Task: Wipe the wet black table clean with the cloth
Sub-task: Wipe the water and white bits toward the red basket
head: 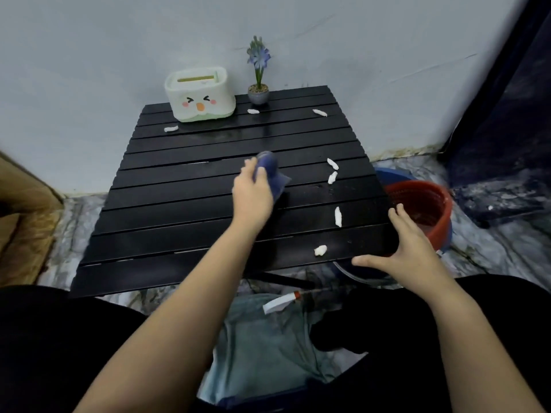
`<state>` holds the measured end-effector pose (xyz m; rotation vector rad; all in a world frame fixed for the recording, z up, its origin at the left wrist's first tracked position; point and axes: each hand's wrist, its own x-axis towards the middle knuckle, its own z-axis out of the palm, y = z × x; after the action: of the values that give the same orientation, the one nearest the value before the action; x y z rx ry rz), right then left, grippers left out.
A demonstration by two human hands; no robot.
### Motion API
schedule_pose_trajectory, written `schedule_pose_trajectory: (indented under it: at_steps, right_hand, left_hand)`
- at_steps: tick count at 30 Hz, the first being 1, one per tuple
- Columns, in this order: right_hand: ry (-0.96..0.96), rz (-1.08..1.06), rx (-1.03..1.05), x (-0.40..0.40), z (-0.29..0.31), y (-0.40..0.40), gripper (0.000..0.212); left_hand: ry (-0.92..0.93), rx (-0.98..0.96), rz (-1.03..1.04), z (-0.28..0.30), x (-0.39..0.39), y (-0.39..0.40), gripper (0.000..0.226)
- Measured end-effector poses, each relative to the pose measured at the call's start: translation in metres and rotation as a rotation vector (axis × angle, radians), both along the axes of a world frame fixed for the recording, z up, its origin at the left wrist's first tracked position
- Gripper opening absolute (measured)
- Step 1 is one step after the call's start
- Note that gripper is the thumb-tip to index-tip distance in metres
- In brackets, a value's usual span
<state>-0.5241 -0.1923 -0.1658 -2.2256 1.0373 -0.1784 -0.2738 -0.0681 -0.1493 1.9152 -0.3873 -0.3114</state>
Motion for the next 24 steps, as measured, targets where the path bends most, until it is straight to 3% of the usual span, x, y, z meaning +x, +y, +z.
schedule_pose_trajectory:
  at_steps: [3, 5, 7, 9, 17, 19, 21, 24]
  right_hand:
    - [-0.014, -0.007, 0.007, -0.001, 0.0, 0.0, 0.142]
    - [-0.016, -0.006, 0.008, -0.001, 0.0, 0.0, 0.143]
    - [-0.019, -0.007, 0.005, -0.001, 0.0, 0.001, 0.143]
    - [-0.022, -0.007, 0.014, -0.001, 0.0, 0.001, 0.142]
    - [0.035, 0.014, -0.001, 0.004, -0.001, -0.005, 0.147]
    - [0.045, 0.025, -0.005, 0.004, 0.0, -0.005, 0.146]
    - [0.045, 0.024, 0.0, 0.003, 0.001, -0.004, 0.144]
    - [0.009, 0.017, -0.007, 0.002, 0.001, -0.002, 0.143]
  left_hand:
    - [-0.244, 0.326, 0.174, -0.017, 0.052, 0.055, 0.041]
    - [-0.369, 0.574, 0.219, -0.032, 0.07, 0.078, 0.037]
    - [-0.437, 0.704, 0.213, -0.047, 0.07, 0.079, 0.041]
    - [-0.499, 0.743, 0.148, -0.055, 0.051, 0.061, 0.047]
    - [-0.636, 0.579, -0.33, -0.032, -0.066, -0.08, 0.055]
    - [-0.571, 0.455, -0.465, -0.028, -0.073, -0.097, 0.045]
    - [-0.284, 0.212, -0.52, -0.021, -0.063, -0.1, 0.033]
    - [0.178, -0.138, -0.373, -0.001, -0.033, -0.085, 0.032]
